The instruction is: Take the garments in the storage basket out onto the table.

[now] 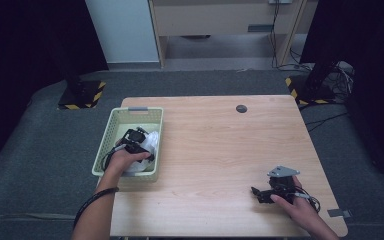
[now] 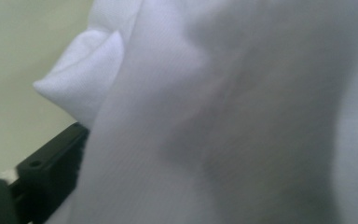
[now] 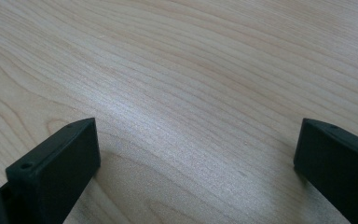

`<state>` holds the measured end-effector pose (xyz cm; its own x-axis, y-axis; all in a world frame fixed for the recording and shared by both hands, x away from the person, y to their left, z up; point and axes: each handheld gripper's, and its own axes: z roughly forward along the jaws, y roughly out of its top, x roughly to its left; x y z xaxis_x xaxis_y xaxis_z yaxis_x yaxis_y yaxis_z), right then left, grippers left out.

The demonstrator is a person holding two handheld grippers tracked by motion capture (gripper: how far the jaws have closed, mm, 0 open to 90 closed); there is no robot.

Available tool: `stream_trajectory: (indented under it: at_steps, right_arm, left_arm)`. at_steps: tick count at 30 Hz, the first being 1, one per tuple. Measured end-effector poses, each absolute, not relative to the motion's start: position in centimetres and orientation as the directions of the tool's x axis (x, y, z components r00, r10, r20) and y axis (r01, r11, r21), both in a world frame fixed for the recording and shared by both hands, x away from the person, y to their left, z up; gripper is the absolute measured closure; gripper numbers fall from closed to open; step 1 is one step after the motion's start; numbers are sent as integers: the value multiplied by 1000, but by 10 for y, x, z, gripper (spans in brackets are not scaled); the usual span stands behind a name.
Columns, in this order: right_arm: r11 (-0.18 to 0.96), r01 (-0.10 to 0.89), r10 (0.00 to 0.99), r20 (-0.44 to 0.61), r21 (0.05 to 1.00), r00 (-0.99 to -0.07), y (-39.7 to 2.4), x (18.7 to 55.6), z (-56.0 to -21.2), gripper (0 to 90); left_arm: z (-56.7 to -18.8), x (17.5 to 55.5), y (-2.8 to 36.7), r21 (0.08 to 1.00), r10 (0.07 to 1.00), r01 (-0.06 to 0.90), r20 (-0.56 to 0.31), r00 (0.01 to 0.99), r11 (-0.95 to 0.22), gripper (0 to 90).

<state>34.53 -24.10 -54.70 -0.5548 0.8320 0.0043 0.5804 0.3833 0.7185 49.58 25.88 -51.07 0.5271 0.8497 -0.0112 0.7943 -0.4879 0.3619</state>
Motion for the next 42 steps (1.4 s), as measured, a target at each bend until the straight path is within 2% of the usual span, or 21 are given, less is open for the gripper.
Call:
stream_trajectory:
  at_steps: [2, 8, 12, 22, 42]
  right_arm:
    - [383, 580, 832, 4, 718, -555, -241, 345, -547, 6]
    - [384, 580, 831, 4, 718, -556, -241, 345, -547, 6]
    - [384, 580, 831, 4, 718, -556, -241, 345, -547, 6]
    - [385, 580, 830, 6, 718, -558, -241, 344, -547, 6]
    - [386, 579, 830, 4, 718, -558, -241, 344, -547, 6]
  left_arm:
    - [-507, 495, 258, 368, 847, 790, -14, 532, -491, 127]
    - [-500, 489, 260, 383, 838, 778, -18, 545, -498, 498]
    - [-495, 485, 260, 402, 839, 765, 13, 545, -503, 614]
    - [-460, 480, 259, 476, 844, 723, 85, 530, -502, 669]
    - [-422, 460, 251, 545, 824, 644, 176, 539, -537, 673]
